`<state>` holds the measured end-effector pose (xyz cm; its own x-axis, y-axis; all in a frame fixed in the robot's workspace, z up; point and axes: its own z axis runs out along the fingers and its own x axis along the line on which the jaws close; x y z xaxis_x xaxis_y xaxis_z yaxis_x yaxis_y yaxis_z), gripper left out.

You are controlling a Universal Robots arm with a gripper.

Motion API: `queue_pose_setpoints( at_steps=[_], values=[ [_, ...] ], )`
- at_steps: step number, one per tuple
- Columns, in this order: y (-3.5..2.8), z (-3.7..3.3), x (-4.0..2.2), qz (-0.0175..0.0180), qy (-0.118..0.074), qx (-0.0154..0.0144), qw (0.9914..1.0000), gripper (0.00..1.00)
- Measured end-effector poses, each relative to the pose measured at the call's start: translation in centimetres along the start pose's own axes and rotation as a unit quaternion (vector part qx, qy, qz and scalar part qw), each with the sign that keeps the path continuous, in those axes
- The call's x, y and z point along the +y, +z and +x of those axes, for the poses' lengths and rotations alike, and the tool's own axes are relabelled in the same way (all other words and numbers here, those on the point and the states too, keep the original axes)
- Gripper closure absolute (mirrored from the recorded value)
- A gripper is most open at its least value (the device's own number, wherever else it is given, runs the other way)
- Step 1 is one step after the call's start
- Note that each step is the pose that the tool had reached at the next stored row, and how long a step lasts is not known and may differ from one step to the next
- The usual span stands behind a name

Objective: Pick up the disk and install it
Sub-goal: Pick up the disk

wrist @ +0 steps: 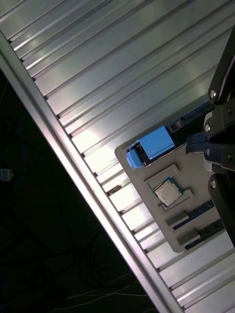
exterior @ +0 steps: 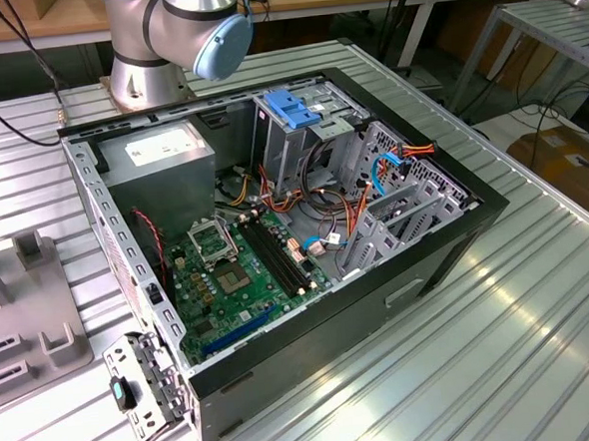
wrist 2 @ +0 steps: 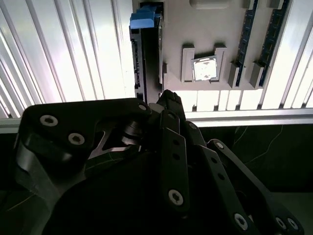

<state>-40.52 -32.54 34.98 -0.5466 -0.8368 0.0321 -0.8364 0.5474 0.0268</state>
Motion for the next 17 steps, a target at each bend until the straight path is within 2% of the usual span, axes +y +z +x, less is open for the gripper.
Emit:
queue_pose_setpoints(
  at_steps=[13,17],
  values=[
    [0.00,0.00,0.00,0.0001,-0.001,0.0000,1.00000,0.89],
    [0.00,0.00,0.00,0.0004,-0.012,0.0003,0.99993,0.89]
  ],
)
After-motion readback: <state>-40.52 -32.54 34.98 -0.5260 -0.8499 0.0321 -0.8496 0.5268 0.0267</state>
